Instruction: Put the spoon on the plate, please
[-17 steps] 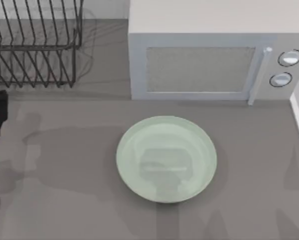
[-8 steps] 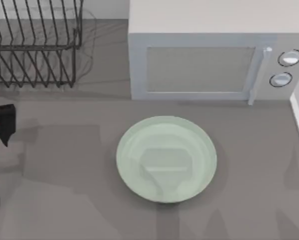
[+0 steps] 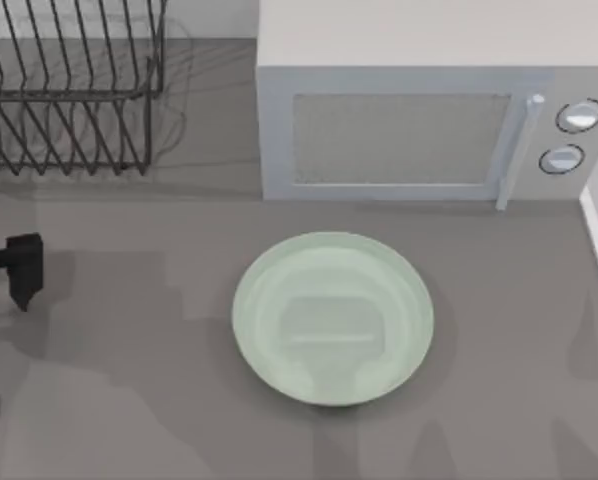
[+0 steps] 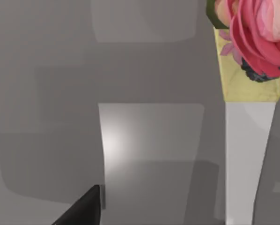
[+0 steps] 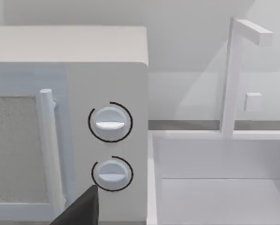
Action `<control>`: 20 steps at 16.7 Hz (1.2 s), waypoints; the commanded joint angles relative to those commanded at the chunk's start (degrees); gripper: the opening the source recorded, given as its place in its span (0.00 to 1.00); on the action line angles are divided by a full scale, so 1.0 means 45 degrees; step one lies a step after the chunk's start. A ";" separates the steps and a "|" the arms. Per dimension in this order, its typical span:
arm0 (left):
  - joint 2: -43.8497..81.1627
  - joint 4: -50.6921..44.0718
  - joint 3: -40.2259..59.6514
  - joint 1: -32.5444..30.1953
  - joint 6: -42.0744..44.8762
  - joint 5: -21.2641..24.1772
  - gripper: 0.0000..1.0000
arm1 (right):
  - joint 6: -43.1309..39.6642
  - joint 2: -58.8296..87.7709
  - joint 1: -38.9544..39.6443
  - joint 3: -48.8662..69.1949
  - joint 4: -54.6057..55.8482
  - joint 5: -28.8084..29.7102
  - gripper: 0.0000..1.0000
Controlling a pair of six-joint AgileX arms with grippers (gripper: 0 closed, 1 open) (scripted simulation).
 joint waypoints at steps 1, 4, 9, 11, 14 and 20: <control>0.0000 0.0000 0.0000 0.0000 0.0000 0.0000 1.00 | 0.0000 0.0000 0.0000 0.0000 0.0000 0.0000 1.00; 0.0000 0.0000 0.0000 0.0000 0.0000 0.0000 0.85 | 0.0000 0.0000 0.0000 0.0000 0.0000 0.0000 1.00; 0.0000 0.0000 0.0000 0.0000 0.0000 0.0000 0.47 | 0.0000 0.0000 0.0000 0.0000 0.0000 0.0000 1.00; 0.0000 0.0000 0.0000 0.0000 0.0000 0.0000 0.32 | 0.0000 0.0000 0.0000 0.0000 0.0000 0.0000 1.00; 0.0000 0.0000 0.0000 0.0000 0.0000 0.0000 0.10 | 0.0000 0.0000 0.0000 0.0000 0.0000 0.0000 1.00; 0.0000 0.0000 0.0000 0.0000 0.0000 0.0000 0.00 | 0.0000 0.0000 0.0000 0.0000 0.0000 0.0000 1.00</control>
